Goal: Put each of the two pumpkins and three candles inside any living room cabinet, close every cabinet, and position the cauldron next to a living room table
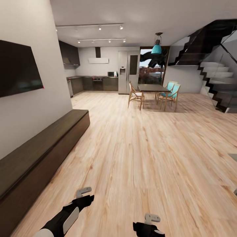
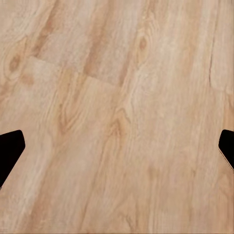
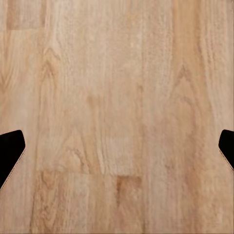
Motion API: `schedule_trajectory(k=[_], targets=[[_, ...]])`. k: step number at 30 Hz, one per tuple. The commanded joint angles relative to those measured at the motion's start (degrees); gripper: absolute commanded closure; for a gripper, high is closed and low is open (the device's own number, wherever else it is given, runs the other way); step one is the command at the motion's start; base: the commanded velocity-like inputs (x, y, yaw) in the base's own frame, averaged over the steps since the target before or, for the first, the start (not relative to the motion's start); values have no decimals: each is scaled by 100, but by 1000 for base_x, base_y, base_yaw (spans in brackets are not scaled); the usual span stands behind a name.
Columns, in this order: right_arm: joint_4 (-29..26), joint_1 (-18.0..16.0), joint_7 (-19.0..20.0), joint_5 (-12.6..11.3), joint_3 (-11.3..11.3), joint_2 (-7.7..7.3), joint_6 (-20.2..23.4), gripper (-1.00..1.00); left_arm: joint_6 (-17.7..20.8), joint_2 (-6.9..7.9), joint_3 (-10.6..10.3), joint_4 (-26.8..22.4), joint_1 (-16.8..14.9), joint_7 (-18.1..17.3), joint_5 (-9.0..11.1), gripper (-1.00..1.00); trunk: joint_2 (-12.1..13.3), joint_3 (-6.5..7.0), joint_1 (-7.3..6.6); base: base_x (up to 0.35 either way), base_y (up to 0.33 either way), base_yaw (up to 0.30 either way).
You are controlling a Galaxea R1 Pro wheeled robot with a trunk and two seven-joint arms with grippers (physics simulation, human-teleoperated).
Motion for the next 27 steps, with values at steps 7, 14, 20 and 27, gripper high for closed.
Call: schedule_trajectory(k=[7, 14, 20, 27], targets=[[-12, -4, -49, -43, 42, -5, 20, -100, 21, 8, -51, -21, -2, 50, 54, -100, -2, -6, 3, 337, 0, 0], [-12, -4, -51, -43, 40, -5, 20, -100, -16, 8, -54, -5, -2, 51, 54, -100, -2, -6, 3, 337, 0, 0], [-12, -4, -52, -45, 41, -5, 20, -100, -27, 8, -56, -2, -2, 51, 52, -100, -2, -6, 3, 337, -20, 0], [-12, -4, -44, -48, 42, -5, 20, -100, -32, 8, -57, 4, -2, 51, 48, -100, -2, -6, 3, 327, -109, -1]])
